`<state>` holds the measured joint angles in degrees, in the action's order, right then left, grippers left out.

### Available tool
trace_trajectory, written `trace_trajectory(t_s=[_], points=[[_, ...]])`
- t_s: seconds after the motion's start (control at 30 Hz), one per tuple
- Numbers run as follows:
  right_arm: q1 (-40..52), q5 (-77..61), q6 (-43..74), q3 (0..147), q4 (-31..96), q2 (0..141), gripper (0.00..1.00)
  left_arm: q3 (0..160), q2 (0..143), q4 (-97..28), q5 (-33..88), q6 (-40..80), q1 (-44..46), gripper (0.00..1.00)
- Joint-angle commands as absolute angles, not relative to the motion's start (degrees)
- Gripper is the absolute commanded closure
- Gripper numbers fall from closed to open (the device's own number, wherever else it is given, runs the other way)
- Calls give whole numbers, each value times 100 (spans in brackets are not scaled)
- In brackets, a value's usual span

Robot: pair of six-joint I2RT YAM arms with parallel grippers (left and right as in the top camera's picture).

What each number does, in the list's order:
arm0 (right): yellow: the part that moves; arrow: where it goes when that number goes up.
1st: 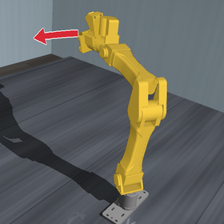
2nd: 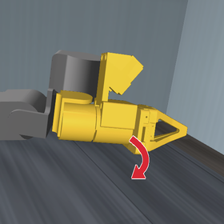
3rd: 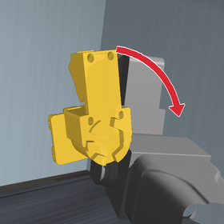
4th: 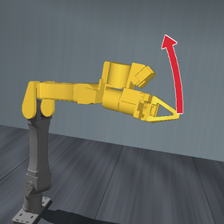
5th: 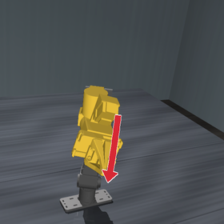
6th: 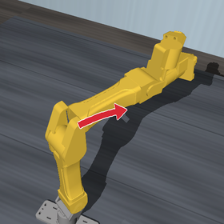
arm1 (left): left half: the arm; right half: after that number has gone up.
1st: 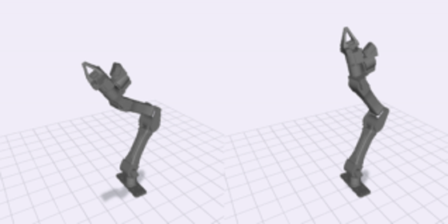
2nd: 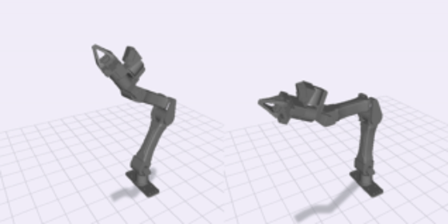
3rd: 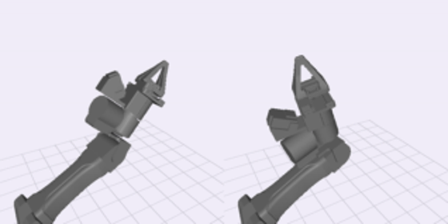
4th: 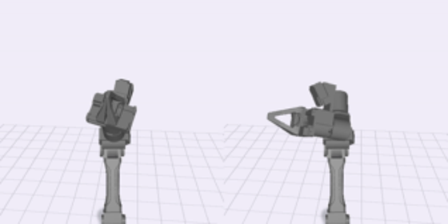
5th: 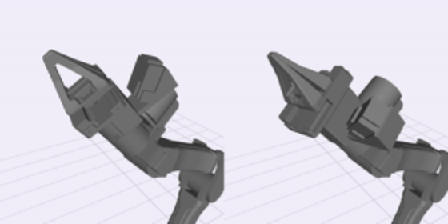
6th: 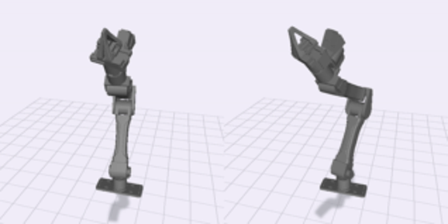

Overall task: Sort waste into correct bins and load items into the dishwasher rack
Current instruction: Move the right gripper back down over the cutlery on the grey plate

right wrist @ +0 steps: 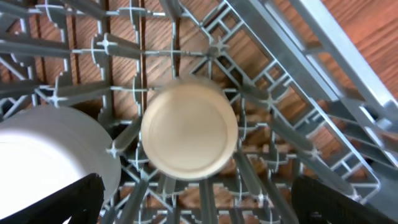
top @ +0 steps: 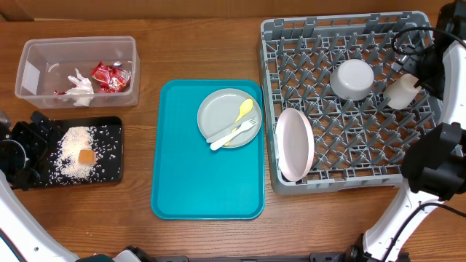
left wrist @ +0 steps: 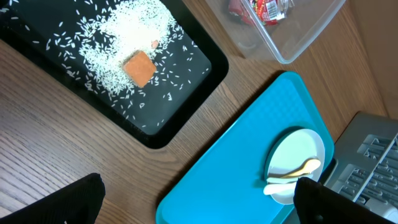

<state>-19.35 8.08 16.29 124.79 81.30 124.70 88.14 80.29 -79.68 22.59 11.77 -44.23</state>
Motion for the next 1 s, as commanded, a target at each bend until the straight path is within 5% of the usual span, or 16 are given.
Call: trace_trajectory(t_s=[0.0, 0.4, 0.63, 0.97], points=[[-1935, 676, 1664, 13207, 8379, 12433, 0, 8779, 8020, -7964, 2375, 1048, -4370, 0], [-1164, -663, 1597, 15515, 9706, 11808, 0, 8779, 8020, -7964, 2375, 1046, -4370, 0], [349, -615, 1702, 15533, 9703, 11255, 0, 8779, 8020, -7964, 2375, 1046, -4370, 0], [2189, -283, 3562, 14586, 9682, 11264, 0, 8779, 8020, -7964, 2375, 1048, -4370, 0]])
